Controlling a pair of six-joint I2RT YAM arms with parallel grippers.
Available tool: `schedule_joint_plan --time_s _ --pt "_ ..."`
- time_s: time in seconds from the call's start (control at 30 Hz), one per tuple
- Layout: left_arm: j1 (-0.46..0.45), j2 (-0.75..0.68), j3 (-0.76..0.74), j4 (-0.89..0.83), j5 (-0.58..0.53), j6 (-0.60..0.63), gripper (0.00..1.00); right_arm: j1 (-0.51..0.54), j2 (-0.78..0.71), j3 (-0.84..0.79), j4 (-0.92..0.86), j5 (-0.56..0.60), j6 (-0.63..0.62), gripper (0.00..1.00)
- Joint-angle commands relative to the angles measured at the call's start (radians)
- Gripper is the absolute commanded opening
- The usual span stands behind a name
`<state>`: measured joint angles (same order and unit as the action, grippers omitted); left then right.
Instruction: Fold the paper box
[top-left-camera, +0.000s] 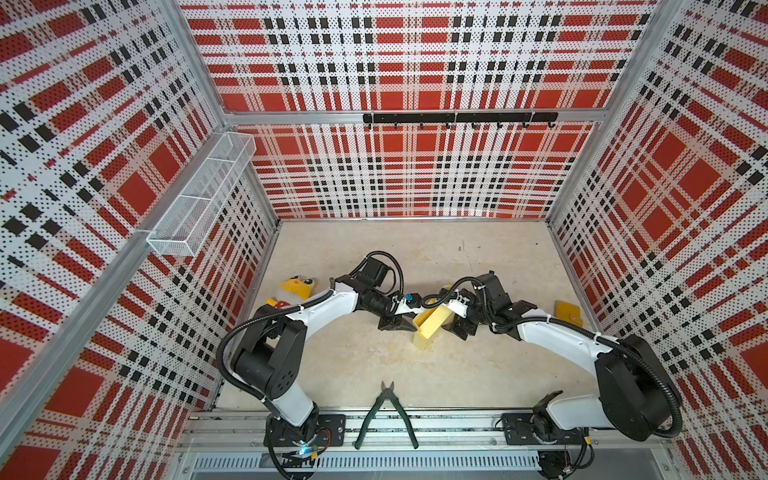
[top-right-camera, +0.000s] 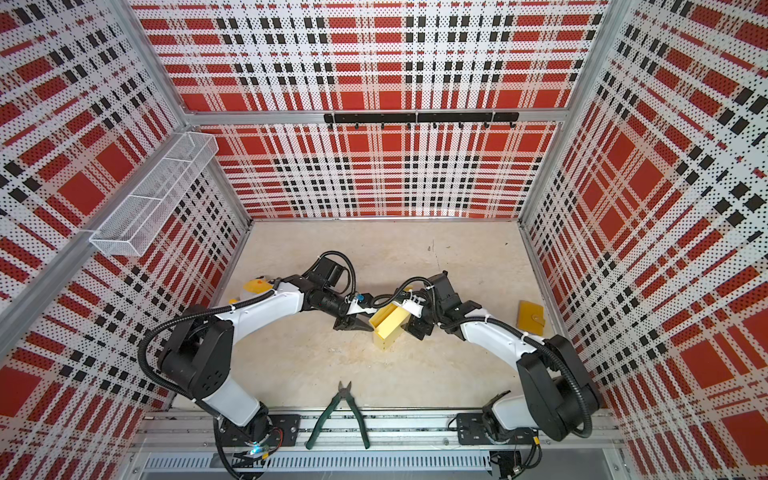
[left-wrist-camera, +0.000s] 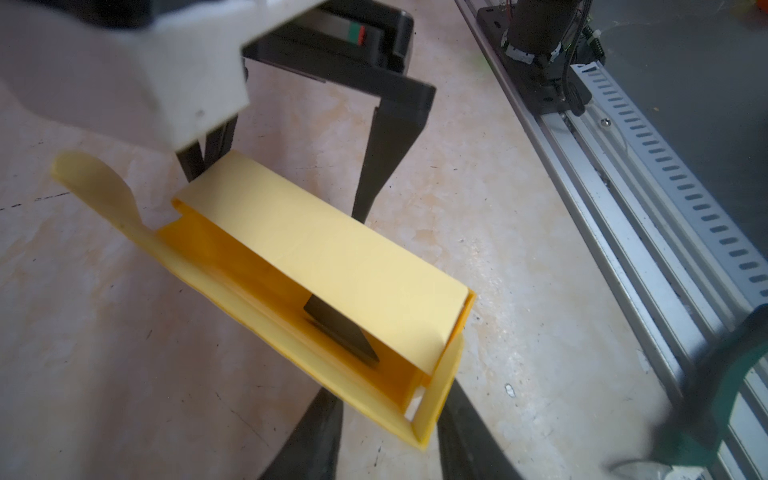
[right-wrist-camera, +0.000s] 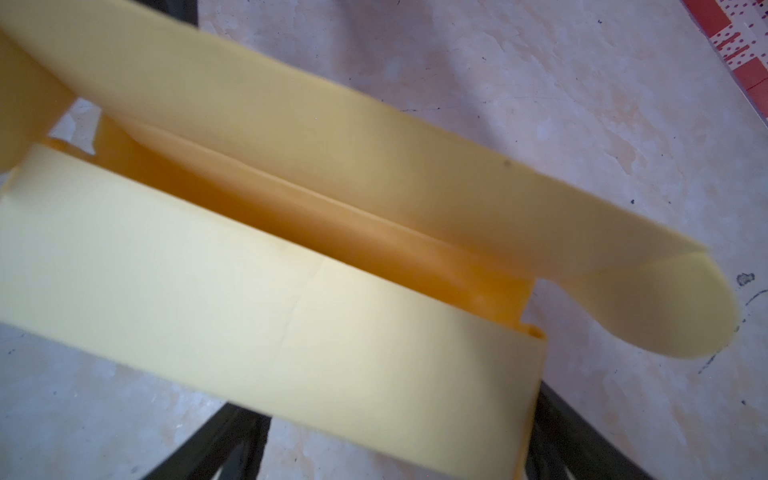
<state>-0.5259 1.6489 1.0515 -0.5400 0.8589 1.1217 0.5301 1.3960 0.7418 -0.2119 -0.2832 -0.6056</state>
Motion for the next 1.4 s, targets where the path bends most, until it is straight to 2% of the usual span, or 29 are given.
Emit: schedule_joint_plan --time_s 0.0,0.33,0.43,0.53,0.93,1.07,1.23,1.37 --pt "-0.023 -0.027 0.002 -0.009 -0.026 0.054 0.41 0.016 0.009 0.006 0.022 -0.018 0.034 0.88" --pt "-0.047 -0.031 0.023 -0.089 -0.109 0.157 0.41 0.016 0.009 0.021 0.014 -0.016 0.085 0.87" --pt "-0.05 -0.031 0.035 -0.089 -0.131 0.151 0.41 0.02 0.014 0.026 0.008 -0.015 0.099 0.87" --pt "-0.055 -0.031 0.05 -0.082 -0.139 0.106 0.36 0.032 0.013 0.024 0.007 -0.005 0.095 0.86" --pt "-0.049 -0.073 0.082 -0.196 -0.055 0.075 0.41 0.035 0.017 0.028 0.0 0.004 0.087 0.86" --pt "-0.047 -0.081 0.094 -0.198 -0.023 0.021 0.41 0.035 0.02 0.028 0.0 0.006 0.087 0.86" --pt "-0.033 -0.061 0.081 -0.18 -0.017 0.011 0.44 0.035 0.023 0.033 0.013 -0.002 0.092 0.86" --pt "-0.028 -0.067 0.067 -0.132 0.013 -0.056 0.44 0.036 0.012 0.025 0.046 -0.029 0.11 0.86"
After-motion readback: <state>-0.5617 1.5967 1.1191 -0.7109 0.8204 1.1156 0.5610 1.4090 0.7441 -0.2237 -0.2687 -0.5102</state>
